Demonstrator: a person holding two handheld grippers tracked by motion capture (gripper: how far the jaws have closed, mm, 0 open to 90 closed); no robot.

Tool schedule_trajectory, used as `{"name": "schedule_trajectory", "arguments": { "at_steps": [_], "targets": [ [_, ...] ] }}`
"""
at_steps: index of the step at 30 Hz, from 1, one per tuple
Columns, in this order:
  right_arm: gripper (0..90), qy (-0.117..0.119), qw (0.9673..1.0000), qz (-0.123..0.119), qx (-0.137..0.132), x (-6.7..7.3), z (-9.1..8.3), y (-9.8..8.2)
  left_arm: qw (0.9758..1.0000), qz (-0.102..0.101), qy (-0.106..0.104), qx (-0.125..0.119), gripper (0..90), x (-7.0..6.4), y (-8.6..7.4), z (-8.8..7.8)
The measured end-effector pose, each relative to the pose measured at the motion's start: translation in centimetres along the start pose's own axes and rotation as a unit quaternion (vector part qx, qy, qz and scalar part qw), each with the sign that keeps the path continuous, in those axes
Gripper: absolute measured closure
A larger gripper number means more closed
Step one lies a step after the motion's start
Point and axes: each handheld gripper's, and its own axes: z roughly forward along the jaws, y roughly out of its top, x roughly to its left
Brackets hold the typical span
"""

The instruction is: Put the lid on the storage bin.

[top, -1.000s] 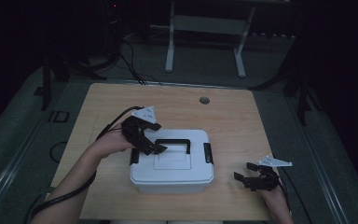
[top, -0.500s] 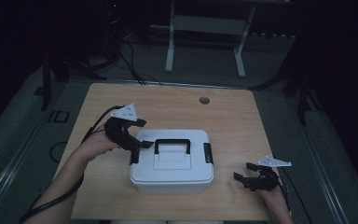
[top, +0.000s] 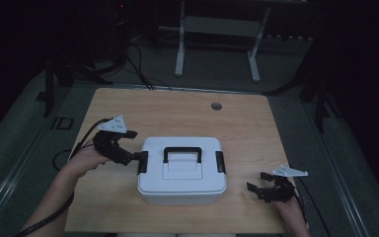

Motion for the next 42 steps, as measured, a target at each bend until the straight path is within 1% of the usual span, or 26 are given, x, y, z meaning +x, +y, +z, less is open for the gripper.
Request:
{"name": "schedule_trajectory", "arguments": {
  "at_steps": [3, 11, 13, 15, 20, 21, 26, 28, 31, 33, 35, 37, 40, 42],
  "targets": [
    [14.9, 0.000, 1.0000, -0.001, 0.000, 0.0, 0.0, 0.0, 1.0000, -0.003, 0.006, -0.004, 14.2, 0.3, -1.1, -0.6],
    [14.9, 0.000, 1.0000, -0.002, 0.001, 0.1, 0.0, 0.0, 0.9990, -0.031, 0.024, -0.021, 14.2, 0.8, -4.1, -2.3],
    [14.9, 0.000, 1.0000, -0.001, 0.001, 0.0, 0.0, 0.0, 0.9985, -0.037, 0.030, -0.025, 14.2, 1.0, -4.9, -2.5],
    [14.9, -0.002, 1.0000, -0.004, 0.000, 0.0, 0.0, 0.0, 0.9982, -0.043, 0.031, -0.027, 14.2, 1.0, -5.7, -2.6],
    [14.9, -0.001, 1.0000, -0.003, -0.002, 0.1, -0.1, 0.0, 0.9968, -0.067, 0.034, -0.029, 14.2, 1.3, -7.8, -2.3],
    [14.8, -0.002, 1.0000, -0.005, -0.002, 0.1, 0.0, 0.0, 0.9967, -0.069, 0.034, -0.025, 14.2, 1.4, -8.2, -2.2],
    [14.4, -0.003, 1.0000, -0.005, -0.002, 0.0, 0.0, 0.0, 0.9954, -0.085, 0.037, -0.023, 14.2, 1.4, -10.0, -1.6],
    [14.3, -0.003, 1.0000, -0.003, -0.004, 0.0, -0.1, 0.0, 0.9947, -0.091, 0.042, -0.022, 14.2, 1.4, -10.7, -1.5],
    [14.3, -0.003, 1.0000, -0.003, -0.006, 0.0, -0.1, 0.0, 0.9933, -0.103, 0.044, -0.029, 14.2, 1.4, -11.8, -1.3],
    [14.3, -0.006, 0.9999, -0.006, -0.006, 0.0, -0.1, 0.0, 0.9931, -0.102, 0.053, -0.026, 14.2, 1.3, -12.4, -1.2],
    [14.4, -0.011, 0.9999, -0.009, -0.004, 0.0, -0.1, 0.0, 0.9925, -0.108, 0.053, -0.023, 14.2, 1.3, -12.9, -1.0],
    [14.4, -0.012, 0.9999, -0.010, -0.003, 0.1, 0.0, 0.0, 0.9923, -0.106, 0.060, -0.020, 14.2, 1.1, -13.4, -0.8],
    [14.3, -0.012, 0.9999, -0.010, -0.004, 0.1, 0.0, 0.0, 0.9905, -0.118, 0.064, -0.031, 14.2, 1.0, -14.2, -0.5],
    [14.3, -0.013, 0.9998, -0.009, -0.007, 0.0, -0.1, 0.0, 0.9904, -0.117, 0.066, -0.031, 14.2, 0.8, -14.7, -0.3]
  ]
}}
